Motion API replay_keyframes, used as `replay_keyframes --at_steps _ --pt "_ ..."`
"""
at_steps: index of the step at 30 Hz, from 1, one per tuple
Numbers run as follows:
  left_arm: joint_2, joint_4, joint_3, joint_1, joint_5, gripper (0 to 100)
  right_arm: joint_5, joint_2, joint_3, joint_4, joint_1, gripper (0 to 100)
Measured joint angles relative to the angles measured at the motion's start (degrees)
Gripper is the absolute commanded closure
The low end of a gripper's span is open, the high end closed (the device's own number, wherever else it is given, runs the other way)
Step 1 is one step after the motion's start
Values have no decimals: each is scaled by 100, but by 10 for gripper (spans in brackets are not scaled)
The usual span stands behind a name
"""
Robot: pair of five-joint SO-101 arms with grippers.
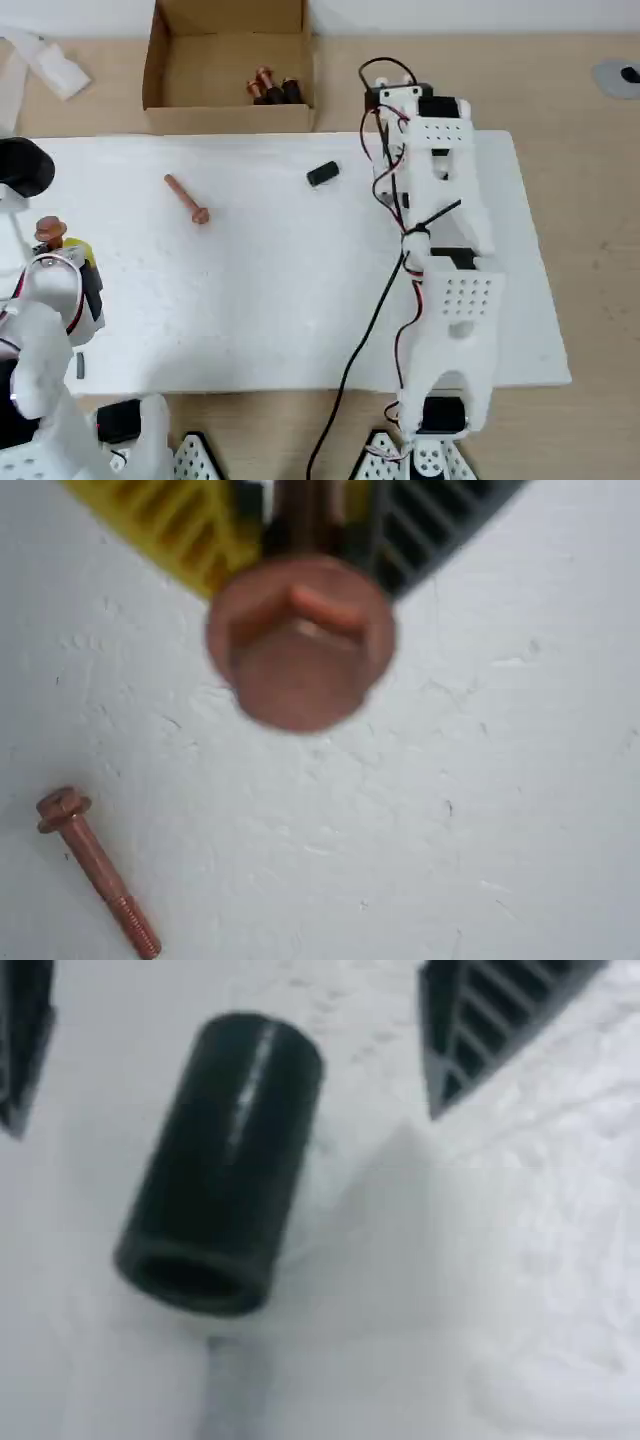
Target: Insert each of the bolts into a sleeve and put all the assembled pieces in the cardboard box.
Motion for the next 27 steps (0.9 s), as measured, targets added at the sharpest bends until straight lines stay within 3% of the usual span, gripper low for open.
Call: replay_keyframes --at_steps 19,27 --pt "0 0 0 0 0 996 -273 791 -712 -114 26 791" --pt "0 0 0 0 0 996 -273 1248 -1600 334 62 889"
